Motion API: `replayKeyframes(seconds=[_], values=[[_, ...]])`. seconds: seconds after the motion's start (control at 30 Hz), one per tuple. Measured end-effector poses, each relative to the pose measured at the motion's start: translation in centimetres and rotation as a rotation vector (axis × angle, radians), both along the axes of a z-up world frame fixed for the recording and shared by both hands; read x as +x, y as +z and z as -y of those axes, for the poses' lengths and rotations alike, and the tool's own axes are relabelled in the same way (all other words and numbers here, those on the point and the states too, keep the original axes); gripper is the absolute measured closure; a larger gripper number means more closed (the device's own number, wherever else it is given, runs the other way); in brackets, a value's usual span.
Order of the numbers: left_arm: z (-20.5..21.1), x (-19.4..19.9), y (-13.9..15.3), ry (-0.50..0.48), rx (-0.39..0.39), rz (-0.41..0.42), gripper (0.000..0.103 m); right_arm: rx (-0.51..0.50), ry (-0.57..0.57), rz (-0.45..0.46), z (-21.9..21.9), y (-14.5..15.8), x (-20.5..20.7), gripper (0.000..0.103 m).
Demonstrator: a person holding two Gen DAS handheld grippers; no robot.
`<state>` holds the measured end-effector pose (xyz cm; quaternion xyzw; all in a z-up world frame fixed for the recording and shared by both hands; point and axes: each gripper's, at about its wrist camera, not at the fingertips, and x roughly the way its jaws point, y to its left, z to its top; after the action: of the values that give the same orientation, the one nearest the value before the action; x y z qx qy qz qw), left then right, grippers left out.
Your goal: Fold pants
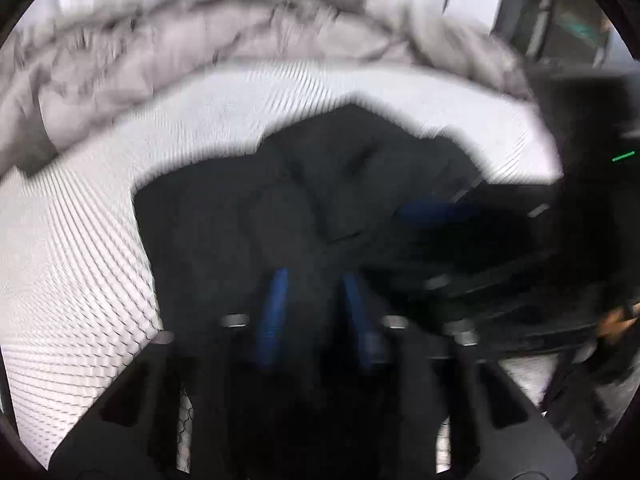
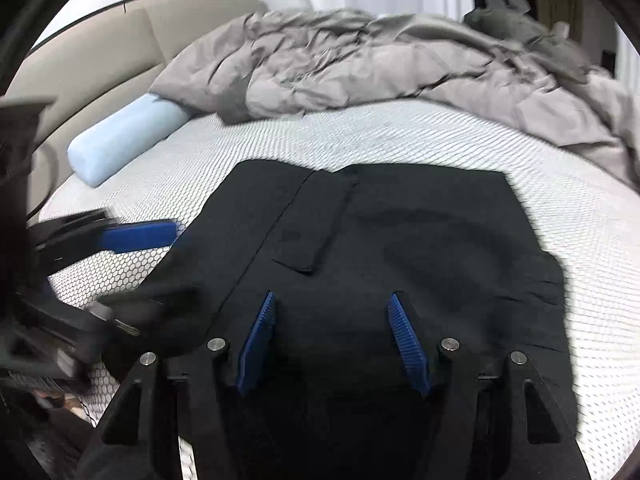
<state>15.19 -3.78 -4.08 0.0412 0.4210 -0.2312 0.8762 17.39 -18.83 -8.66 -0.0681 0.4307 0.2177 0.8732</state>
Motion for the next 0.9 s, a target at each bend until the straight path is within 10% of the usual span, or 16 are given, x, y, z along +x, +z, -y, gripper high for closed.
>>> replayKeyframes(seconds=[0.13,0.43,0.73,0.9], values=[[-1.8,0.3,-0.1,0.003,-0.054,0.005,0.083,-0.24,-0.091,0.048,1.9,-0.8,0.5,0.045],[-2.9,1.7,3.1,0.076,-0.038,0.074,0.083,-0.084,-0.001,0.098,1.5,2.2,-0.8,0.054],[-4.4,4.5,-0.1,0.05,-0.039,-0.007,0.083,-0.313,-0.032,0.033,1.6,-1.1,2.1,0.051],[-4.8,3.9,2.3,0.1,-0.042,0.033,0.082,-0.183,-0.04,0.034,4.6,0.8,1.3,0.056]])
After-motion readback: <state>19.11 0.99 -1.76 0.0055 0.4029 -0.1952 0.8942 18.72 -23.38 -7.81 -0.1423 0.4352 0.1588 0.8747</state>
